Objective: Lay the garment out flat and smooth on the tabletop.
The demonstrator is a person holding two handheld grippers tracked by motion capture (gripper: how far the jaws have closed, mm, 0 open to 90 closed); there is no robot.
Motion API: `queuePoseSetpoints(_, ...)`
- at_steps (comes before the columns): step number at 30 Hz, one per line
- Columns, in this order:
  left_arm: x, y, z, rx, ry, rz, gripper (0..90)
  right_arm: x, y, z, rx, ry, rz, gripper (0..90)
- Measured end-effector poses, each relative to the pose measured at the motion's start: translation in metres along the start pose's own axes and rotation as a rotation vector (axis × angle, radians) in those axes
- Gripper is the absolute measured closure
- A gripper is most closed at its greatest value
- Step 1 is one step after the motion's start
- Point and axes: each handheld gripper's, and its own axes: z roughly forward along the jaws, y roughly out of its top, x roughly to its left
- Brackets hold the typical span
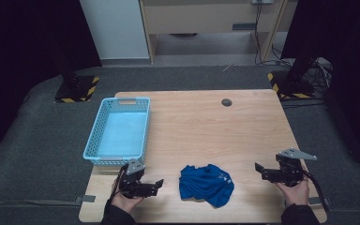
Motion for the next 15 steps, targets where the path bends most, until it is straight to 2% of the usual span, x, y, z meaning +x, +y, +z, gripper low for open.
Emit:
queuePoseSetpoints(6, -0.001, 0.008, 0.0, -0.034, 0.0, 0.017, 9.6, 0.003, 0.002, 0.0, -0.004, 0.008, -0.01, 5.0)
queuePoseSetpoints(11, -0.01, 0.018, 0.008, -0.058, -0.018, 0.043, 12.8, 0.005, 0.003, 0.0, -0.007, 0.027, -0.004, 6.0)
queuePoseSetpoints(15, -0.015, 0.024, 0.017, -0.047, -0.025, 0.058, 12.8, 0.004, 0.003, -0.001, -0.018, 0.052, 0.01, 7.1)
